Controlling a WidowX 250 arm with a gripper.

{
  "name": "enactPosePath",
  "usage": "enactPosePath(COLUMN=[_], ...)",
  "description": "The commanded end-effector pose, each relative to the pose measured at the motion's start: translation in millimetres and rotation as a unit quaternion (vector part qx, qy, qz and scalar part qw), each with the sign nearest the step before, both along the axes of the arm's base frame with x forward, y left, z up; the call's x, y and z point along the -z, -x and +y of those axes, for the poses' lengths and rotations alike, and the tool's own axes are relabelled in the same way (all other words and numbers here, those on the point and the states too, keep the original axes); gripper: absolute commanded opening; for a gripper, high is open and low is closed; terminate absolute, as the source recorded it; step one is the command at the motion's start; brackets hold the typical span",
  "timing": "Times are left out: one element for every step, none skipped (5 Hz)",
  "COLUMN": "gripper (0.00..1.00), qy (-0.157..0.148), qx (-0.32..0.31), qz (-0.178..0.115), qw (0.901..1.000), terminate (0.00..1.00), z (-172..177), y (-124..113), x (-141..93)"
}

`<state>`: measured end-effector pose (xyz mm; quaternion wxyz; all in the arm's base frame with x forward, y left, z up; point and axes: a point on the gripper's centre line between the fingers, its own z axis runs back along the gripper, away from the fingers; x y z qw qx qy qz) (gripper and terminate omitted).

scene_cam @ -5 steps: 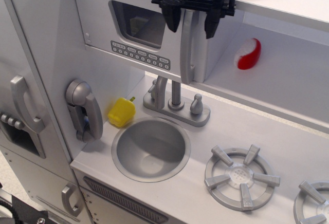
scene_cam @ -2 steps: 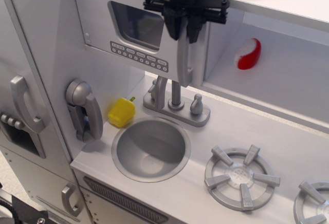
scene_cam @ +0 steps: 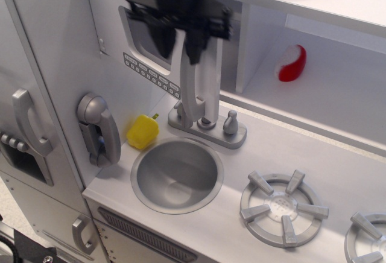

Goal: Open microwave

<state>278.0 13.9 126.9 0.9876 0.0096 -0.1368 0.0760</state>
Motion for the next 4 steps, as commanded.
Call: enactPosePath(gripper=[1.00,1.00,1.00,1.00], qy=[-0.021,0.000,0.009,0.027], qx=[0.038,0.051,0.060,0.067], qz=[0.032,0.054,0.061,0.053], qw=[0.9985,0.9972,0.9963,0.9960], terminate=[0.00,0.00,0.00,0.00], z=[-7.3,-41.1,-72.4,-94.1], y=[37.7,31.8,14.4,-12.2], x=[-17.8,-9.3,-0.8,-0.4])
